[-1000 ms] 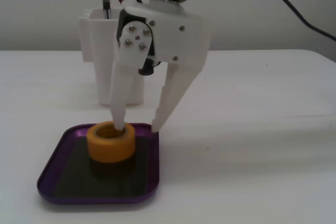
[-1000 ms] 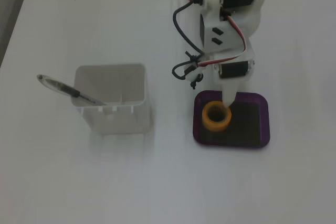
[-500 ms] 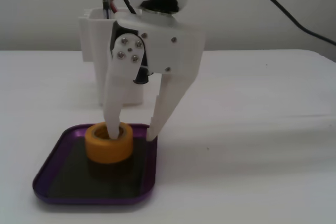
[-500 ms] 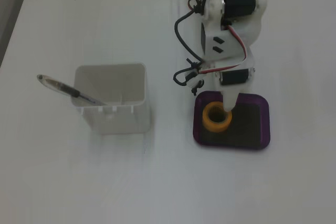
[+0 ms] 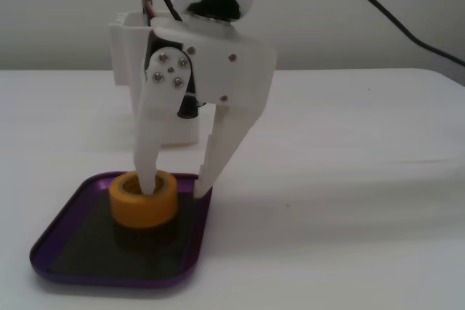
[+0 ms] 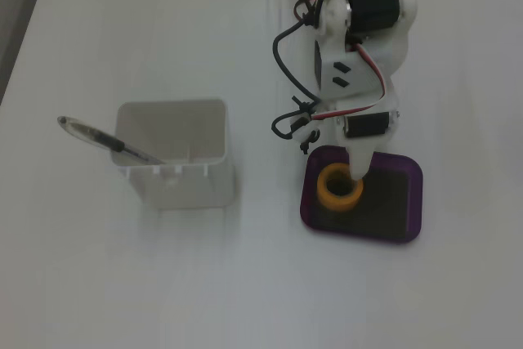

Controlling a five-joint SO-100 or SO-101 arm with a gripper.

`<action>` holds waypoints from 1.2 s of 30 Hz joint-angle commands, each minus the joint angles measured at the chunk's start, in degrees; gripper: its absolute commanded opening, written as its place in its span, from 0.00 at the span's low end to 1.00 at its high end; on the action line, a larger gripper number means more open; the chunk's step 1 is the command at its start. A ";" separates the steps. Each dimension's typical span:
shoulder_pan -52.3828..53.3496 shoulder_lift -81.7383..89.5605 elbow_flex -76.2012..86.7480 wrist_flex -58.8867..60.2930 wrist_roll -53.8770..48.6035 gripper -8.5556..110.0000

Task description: Remove the yellow tape from the box.

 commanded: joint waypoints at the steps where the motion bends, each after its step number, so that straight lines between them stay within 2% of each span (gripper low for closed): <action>1: 0.26 1.05 -1.67 0.53 -0.26 0.17; 19: 2.99 1.23 -1.85 0.53 -0.44 0.17; 29: 3.08 0.26 -11.25 5.01 -0.35 0.17; 36: 3.16 0.18 -10.81 4.48 0.00 0.17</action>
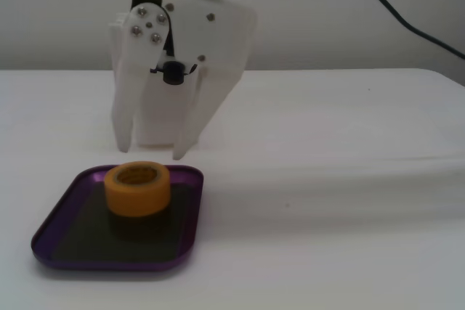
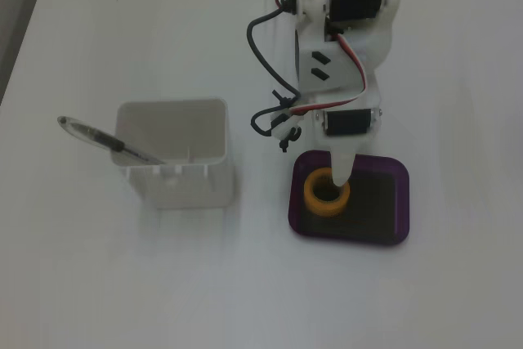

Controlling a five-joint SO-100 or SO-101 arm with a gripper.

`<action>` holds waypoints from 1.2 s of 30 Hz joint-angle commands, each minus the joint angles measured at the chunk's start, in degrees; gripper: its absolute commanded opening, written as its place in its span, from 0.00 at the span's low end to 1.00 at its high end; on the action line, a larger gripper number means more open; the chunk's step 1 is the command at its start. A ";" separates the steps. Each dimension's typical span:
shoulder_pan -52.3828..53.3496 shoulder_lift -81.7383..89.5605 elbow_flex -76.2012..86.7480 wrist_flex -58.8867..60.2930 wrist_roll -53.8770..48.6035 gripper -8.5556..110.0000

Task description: Remove the yellow tape from the box.

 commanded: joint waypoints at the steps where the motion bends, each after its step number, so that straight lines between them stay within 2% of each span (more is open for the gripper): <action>1: -0.26 0.53 -1.76 -0.26 0.00 0.17; 10: -0.18 0.26 -1.58 -0.26 -0.44 0.17; 25: 1.58 -9.67 -2.64 -0.88 0.09 0.17; 30: 1.58 -9.58 -2.64 -1.58 0.18 0.06; 36: 1.41 -7.03 -6.24 -0.35 0.70 0.07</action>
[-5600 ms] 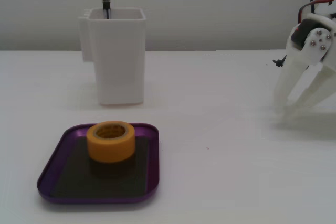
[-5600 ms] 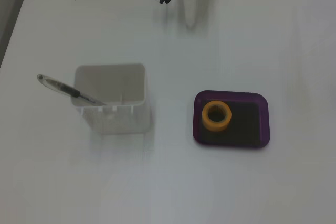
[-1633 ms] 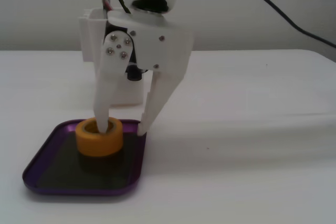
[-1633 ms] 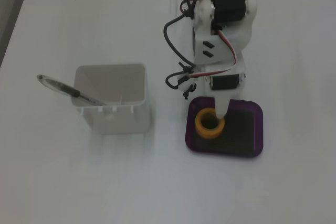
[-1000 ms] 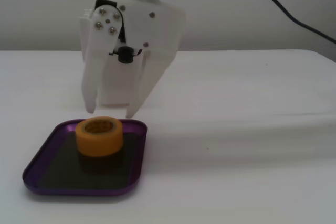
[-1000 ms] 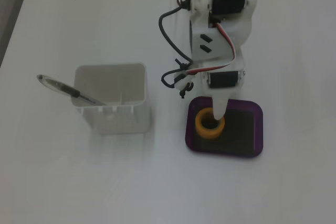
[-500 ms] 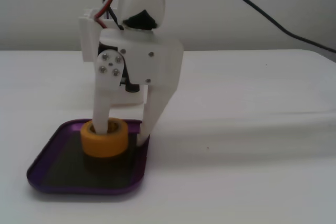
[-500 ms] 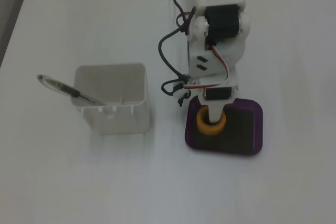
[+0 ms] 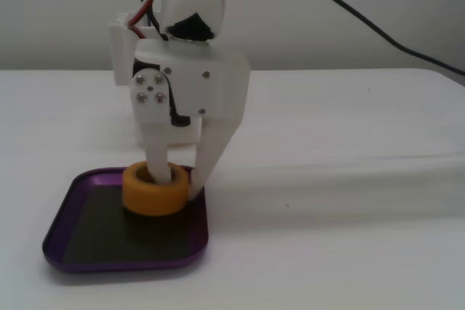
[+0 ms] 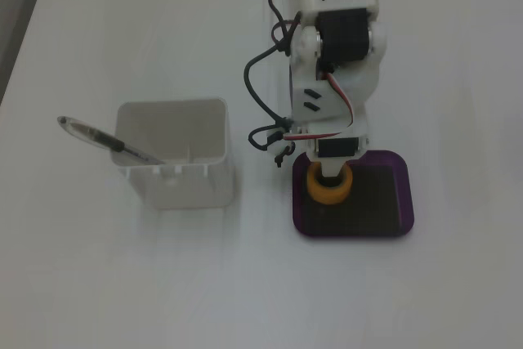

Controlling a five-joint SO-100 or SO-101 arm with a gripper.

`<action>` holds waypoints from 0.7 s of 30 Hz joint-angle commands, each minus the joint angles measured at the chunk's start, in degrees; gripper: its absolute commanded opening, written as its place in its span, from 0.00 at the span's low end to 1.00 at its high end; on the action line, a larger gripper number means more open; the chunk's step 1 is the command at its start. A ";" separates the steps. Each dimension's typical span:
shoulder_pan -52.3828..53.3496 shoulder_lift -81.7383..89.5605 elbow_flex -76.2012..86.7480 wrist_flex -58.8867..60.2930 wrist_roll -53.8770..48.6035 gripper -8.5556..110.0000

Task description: Remove the yellow tape from the box.

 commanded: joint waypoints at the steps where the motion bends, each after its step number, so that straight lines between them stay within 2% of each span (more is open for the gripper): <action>1: 0.09 4.04 -5.36 1.32 2.02 0.07; 8: -0.53 16.79 -14.85 12.22 3.52 0.07; 15: 0.26 28.65 -15.03 24.79 3.34 0.07; 17: 2.11 30.41 -12.57 26.10 3.34 0.07; 21: 5.80 33.57 3.96 25.93 3.08 0.07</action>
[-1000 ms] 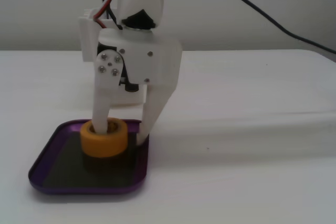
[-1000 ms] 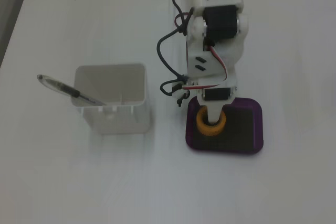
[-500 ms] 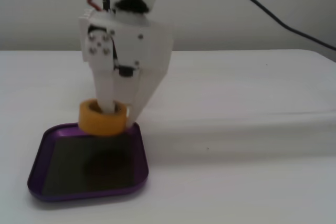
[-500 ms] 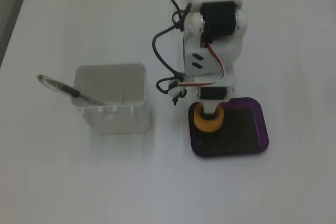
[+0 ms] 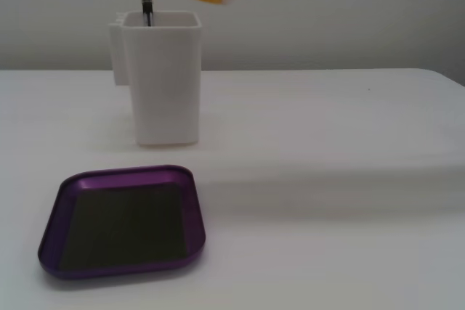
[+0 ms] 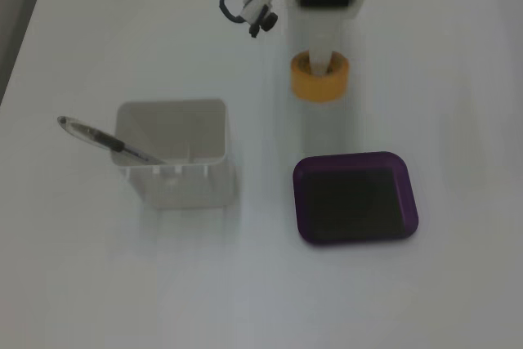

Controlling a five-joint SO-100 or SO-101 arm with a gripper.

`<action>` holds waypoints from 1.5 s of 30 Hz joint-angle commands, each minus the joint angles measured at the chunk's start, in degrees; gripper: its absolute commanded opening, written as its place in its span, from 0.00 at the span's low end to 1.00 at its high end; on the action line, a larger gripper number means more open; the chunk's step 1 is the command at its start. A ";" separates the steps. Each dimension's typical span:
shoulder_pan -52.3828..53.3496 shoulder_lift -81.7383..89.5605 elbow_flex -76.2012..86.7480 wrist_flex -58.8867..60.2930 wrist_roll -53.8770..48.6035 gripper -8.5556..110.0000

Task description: Remove the yellow tape from the box.

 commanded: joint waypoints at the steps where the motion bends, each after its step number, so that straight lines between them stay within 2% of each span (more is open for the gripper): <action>1: 2.37 6.59 13.27 0.00 -0.26 0.07; 12: 1.76 27.77 61.87 -31.64 -0.35 0.07; 21: 1.85 30.15 81.04 -49.92 -6.86 0.07; 27: 1.67 30.50 81.56 -49.83 -6.77 0.08; 31: 1.85 31.03 81.39 -49.13 -6.77 0.17; 35: 2.37 34.37 77.34 -43.15 -6.59 0.22; 40: 2.37 46.49 72.77 -33.57 -6.24 0.22; 45: 2.46 66.27 73.65 -27.51 -6.50 0.22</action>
